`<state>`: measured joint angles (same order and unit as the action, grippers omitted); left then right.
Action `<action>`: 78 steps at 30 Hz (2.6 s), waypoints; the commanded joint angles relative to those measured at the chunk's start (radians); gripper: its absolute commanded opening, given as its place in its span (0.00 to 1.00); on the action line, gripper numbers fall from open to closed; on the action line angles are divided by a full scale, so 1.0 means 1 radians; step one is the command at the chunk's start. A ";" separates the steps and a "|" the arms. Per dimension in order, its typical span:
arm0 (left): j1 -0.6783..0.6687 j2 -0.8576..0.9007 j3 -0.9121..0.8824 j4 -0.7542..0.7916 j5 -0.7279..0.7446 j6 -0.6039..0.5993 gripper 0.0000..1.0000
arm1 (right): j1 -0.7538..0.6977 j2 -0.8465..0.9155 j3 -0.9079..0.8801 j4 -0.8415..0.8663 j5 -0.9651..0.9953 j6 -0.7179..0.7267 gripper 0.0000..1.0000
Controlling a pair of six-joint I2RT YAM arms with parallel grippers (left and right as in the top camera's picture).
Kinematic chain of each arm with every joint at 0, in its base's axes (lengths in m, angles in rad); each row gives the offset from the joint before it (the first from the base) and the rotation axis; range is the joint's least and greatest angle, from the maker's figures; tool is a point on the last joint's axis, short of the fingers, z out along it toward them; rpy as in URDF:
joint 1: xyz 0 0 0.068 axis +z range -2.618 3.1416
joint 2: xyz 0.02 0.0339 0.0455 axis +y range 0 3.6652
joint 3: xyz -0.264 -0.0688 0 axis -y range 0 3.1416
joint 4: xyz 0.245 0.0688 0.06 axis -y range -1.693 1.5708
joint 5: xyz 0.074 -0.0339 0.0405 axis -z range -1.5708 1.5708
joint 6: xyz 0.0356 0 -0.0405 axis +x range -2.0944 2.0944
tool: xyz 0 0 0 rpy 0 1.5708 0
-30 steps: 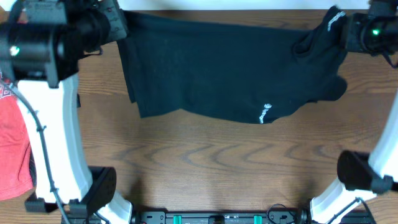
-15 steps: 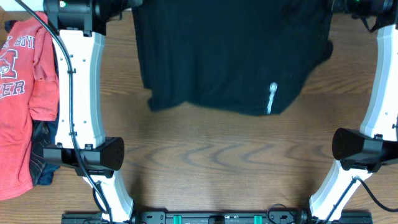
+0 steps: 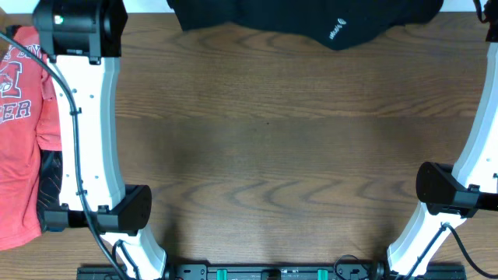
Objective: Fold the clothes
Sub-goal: 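Lower the shirt onto the table with both grippers, spreading it flat, then drag the shirt toward the near side with both grippers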
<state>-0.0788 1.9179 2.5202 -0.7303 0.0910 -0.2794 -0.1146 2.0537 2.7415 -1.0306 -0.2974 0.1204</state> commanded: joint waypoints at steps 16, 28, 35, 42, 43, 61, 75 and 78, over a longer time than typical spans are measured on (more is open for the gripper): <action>0.016 0.116 0.001 -0.362 0.112 0.015 0.06 | 0.003 0.074 -0.107 -0.287 -0.059 -0.171 0.01; 0.014 0.115 0.001 -0.719 0.205 0.016 0.06 | 0.057 0.074 -0.107 -0.600 -0.061 -0.197 0.01; 0.000 0.109 0.001 -0.852 0.210 0.071 0.06 | 0.069 0.056 -0.108 -0.668 -0.058 -0.223 0.01; -0.066 0.041 0.001 -0.885 0.105 0.073 0.06 | 0.083 -0.054 -0.212 -0.668 -0.040 -0.207 0.01; -0.073 0.039 0.001 -0.900 0.106 0.073 0.06 | 0.084 -0.072 -0.255 -0.668 -0.040 -0.207 0.01; -0.160 0.022 -0.106 -0.931 0.017 0.010 0.06 | 0.044 -0.372 -0.986 -0.453 -0.021 -0.222 0.01; -0.247 -0.461 -1.083 -0.417 -0.032 -0.122 0.06 | 0.017 -0.377 -1.025 -0.457 -0.037 -0.219 0.01; -0.248 -0.533 -1.201 -0.384 -0.032 -0.132 0.06 | 0.018 -0.377 -1.038 -0.479 -0.050 -0.219 0.01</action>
<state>-0.3294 1.4292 1.3964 -1.1339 0.0792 -0.3752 -0.0933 1.6894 1.7157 -1.5024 -0.3229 -0.0917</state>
